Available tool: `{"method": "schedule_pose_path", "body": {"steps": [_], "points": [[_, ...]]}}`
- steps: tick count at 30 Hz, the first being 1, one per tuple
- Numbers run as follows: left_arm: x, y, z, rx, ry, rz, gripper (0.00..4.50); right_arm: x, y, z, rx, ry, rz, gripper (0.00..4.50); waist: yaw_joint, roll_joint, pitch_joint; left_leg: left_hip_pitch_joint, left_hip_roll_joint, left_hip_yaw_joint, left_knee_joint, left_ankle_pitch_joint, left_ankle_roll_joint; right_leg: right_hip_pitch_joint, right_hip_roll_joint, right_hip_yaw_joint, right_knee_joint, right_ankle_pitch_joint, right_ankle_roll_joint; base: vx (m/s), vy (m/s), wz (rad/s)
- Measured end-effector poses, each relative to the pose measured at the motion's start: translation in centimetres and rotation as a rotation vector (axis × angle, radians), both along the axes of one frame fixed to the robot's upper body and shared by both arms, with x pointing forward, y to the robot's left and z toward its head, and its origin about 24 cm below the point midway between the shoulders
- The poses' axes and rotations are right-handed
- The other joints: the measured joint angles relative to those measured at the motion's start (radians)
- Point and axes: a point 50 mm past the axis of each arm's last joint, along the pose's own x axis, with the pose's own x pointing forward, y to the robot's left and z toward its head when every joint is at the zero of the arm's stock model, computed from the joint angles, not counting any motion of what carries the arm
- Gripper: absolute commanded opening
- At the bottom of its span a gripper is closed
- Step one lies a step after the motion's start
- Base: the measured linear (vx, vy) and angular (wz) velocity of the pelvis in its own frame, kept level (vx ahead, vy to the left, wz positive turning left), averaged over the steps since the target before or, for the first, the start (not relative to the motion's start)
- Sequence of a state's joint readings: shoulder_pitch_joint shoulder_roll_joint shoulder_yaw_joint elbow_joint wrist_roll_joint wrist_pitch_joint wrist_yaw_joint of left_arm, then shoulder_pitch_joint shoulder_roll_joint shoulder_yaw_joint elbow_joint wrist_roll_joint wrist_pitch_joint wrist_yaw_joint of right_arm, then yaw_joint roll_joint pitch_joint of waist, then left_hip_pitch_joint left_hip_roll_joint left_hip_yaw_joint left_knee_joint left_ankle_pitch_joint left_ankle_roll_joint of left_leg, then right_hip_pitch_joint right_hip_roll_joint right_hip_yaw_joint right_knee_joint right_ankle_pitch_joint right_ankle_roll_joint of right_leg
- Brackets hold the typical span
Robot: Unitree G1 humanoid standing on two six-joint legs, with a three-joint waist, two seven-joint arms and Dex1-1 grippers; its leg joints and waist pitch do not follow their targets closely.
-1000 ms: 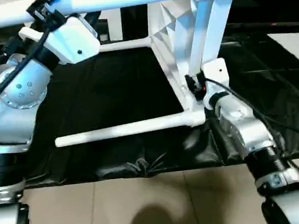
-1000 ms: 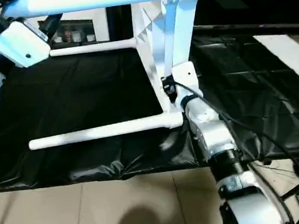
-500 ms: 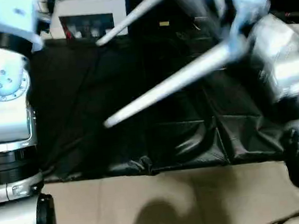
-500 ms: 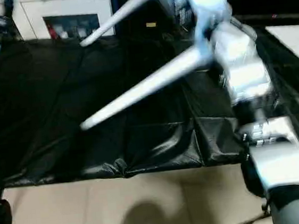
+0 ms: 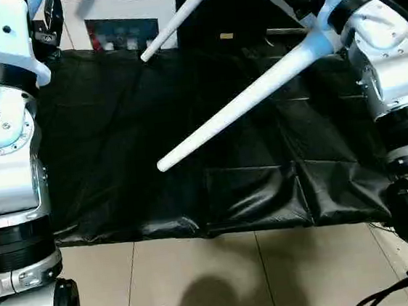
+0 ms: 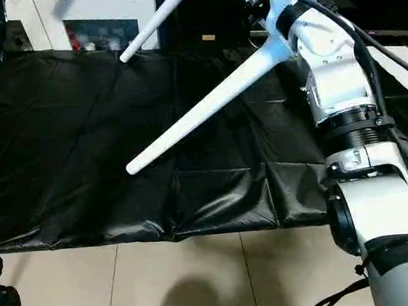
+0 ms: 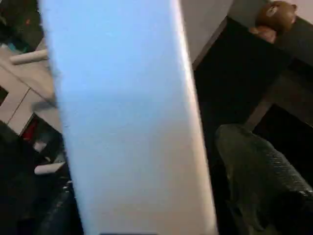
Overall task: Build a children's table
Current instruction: Flip table
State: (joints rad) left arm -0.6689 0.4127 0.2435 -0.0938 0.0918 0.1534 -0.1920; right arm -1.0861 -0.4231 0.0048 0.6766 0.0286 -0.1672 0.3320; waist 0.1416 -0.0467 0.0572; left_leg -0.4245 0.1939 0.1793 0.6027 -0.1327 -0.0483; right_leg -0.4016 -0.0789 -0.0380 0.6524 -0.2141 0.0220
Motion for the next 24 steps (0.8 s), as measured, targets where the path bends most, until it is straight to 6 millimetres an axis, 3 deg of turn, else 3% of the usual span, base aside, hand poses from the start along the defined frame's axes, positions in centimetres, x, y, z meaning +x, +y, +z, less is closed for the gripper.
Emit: {"method": "schedule_pose_path", "body": {"steps": [19, 20, 21, 24], "points": [[-0.6, -0.4, 0.0, 0.008, -0.003, -0.006, 2.47, -0.8, -0.5, -1.4, 0.097, -0.066, 0.095, 3.43, -0.006, 0.000, 0.001, -0.003, 0.001, 0.000, -0.001, -0.001, 0.001, -0.002, 0.002, -0.001, -0.003, 0.000, 0.000, 0.000, 0.000, 0.00], [-0.7, -0.3, 0.1, 0.001, -0.005, -0.001, 2.47, -1.1, 0.0, -1.5, 0.035, -0.089, 0.141, 3.73, -0.008, 0.002, 0.001, -0.003, 0.001, 0.000, -0.001, -0.001, 0.001, -0.002, 0.002, 0.000, -0.003, 0.000, 0.000, 0.000, 0.000, 0.00], [-0.4, 0.5, -0.2, -0.035, 0.021, 0.039, 2.47, -1.7, 1.0, -0.9, 0.012, -0.165, 0.210, 3.81, -0.015, 0.007, -0.001, -0.002, 0.002, 0.001, -0.001, -0.001, 0.001, -0.003, 0.002, 0.001, -0.002, 0.000, 0.000, 0.000, 0.000, 0.00], [-0.2, 1.5, -0.5, -0.078, 0.048, 0.083, 2.43, -2.3, 1.6, 0.3, -0.062, -0.241, 0.229, 3.85, -0.021, 0.007, -0.002, 0.001, 0.002, 0.001, -0.001, -0.001, 0.001, 0.000, 0.002, 0.000, -0.002, 0.000, 0.000, 0.000, 0.000, 0.00]]}}
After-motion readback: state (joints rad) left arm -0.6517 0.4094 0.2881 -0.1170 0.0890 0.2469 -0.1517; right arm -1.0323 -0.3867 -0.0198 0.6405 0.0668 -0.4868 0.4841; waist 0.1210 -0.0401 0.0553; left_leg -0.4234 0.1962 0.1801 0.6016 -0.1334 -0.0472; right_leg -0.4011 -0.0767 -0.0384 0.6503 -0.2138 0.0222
